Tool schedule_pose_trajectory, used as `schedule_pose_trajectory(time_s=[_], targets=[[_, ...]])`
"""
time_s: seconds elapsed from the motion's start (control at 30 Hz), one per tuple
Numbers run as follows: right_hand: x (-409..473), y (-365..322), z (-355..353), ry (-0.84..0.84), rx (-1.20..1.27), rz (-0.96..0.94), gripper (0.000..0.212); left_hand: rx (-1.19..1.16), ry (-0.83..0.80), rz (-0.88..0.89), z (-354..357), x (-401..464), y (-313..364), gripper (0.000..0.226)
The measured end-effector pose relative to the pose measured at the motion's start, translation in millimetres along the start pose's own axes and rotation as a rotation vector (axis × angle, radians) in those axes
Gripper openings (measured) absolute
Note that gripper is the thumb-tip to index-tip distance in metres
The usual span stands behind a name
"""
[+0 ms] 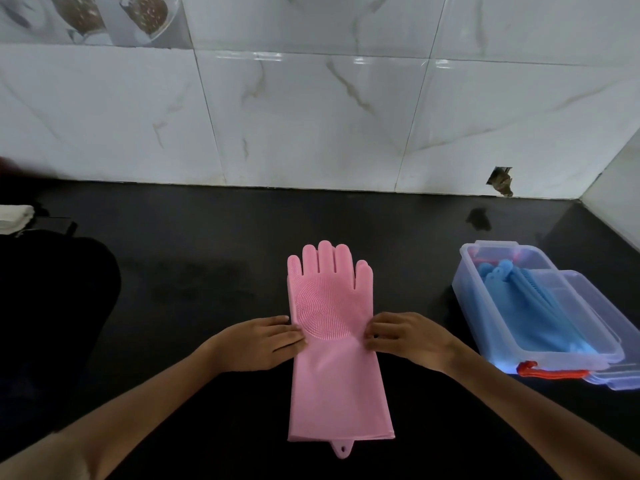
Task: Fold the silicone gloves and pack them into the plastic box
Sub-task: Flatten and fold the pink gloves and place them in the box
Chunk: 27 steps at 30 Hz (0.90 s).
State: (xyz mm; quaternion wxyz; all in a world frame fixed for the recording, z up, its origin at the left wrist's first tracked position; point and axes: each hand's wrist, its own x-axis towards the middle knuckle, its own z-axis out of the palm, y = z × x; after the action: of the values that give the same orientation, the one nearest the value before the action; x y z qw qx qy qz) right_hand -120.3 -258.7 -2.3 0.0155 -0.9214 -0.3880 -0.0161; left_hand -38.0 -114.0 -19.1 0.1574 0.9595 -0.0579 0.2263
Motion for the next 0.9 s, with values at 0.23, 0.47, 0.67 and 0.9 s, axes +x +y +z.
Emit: schedule_pose_trajectory(time_s=[0.23,0.47,0.67,0.9], targets=[[1.0,-1.6,12.3,0.011,0.212,0.313,0.041,-0.026,-0.074,-0.075,-17.0,5.6,9.6,0.045],[45.1,-5.2,-8.2,-0.039,0.478,0.833,0.026,-0.093,-0.426,0.094,-23.7,-23.6,-102.4,0.012],[101.5,-6.0,-7.9,0.076,0.386,1.275,0.039,-0.18,-0.736,-0.602,-43.9,25.4,-73.5,0.026],[105.1,-1.7,1.6,0.128,0.387,1.337,0.046,-0.199,-0.751,-0.622,-40.7,27.4,-74.0,0.04]])
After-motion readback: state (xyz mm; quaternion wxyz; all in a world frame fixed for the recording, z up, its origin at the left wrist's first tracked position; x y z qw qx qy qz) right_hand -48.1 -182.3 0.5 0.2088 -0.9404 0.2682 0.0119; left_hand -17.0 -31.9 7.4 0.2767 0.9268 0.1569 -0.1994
